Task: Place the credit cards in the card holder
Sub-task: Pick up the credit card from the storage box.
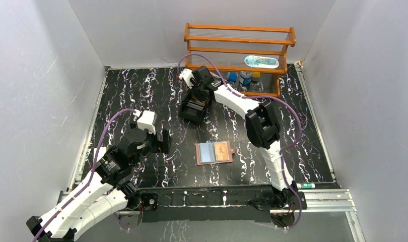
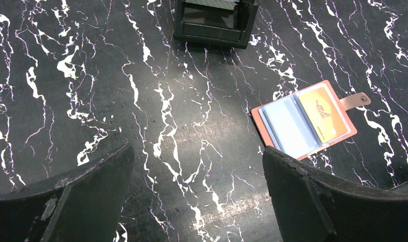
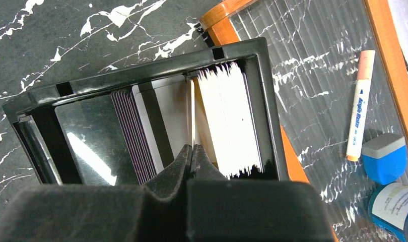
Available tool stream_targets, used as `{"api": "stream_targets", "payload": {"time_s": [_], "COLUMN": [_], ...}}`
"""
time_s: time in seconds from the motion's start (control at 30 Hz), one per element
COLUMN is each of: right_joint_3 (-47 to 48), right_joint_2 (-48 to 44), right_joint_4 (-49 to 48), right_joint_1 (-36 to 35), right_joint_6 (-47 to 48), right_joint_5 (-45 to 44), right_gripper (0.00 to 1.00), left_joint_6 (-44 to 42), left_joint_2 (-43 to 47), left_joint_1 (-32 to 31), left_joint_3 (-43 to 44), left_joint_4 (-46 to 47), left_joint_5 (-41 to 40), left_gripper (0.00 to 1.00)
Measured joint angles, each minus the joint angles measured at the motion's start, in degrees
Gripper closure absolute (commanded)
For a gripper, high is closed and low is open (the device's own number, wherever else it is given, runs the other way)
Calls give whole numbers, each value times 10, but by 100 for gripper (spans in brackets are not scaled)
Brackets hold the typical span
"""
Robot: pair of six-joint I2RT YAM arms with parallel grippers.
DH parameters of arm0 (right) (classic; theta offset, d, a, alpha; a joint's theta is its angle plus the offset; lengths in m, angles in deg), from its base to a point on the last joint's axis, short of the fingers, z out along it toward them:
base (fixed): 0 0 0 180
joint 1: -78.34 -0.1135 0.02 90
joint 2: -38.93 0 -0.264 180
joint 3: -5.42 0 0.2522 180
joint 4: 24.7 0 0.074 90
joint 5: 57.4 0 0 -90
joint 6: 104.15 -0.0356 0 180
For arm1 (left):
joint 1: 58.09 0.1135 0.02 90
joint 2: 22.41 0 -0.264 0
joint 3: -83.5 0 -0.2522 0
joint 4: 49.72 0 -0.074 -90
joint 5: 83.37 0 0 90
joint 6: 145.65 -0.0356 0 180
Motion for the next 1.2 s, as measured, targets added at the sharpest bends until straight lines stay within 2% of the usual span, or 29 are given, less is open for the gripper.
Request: {"api": "stream_targets", "payload": {"time_s": [0.07,0.17,0.23,0.33,0.37,0.53,0.63,0.77,0.9,1.0,1.13,1.2], "right_joint_3": [2,5,7,7,7,9,10,14,16,16,16,16], "right_joint_2": [0,0,0,0,0,0,0,1,1,1,2,2], "right_joint_4": [2,4,4,5,5,7,8,8,8,7,6,6], "right_joint_1": [1,2,3,3,3,3,2,3,2,3,3,3], "right_joint_6": [-1,1,3,4,3,11,14,18,26,31,39,42], "right_joint_5": [-2,-8,-9,-9,-9,-16,-17,-24,-24,-28,-36,-36], "right_gripper": [90,100,100,90,90,99,89,94,85,85,91,85], "left_joint_6": [0,0,0,0,0,0,0,0,0,0,0,0], "left_joint_2": [0,-2,-3,-4,-4,-4,-5,-7,-7,-7,-7,-7], "left_joint_1": [0,0,0,0,0,0,0,0,0,0,0,0], "left_joint_3": [0,0,0,0,0,0,0,0,0,0,0,0], "left_joint_4": [0,0,0,0,0,0,0,0,0,0,0,0], "left_joint_5": [0,0,2,2,2,6,8,9,10,11,12,12], "left_gripper": [1,1,1,1,1,1,1,1,1,1,1,1]}}
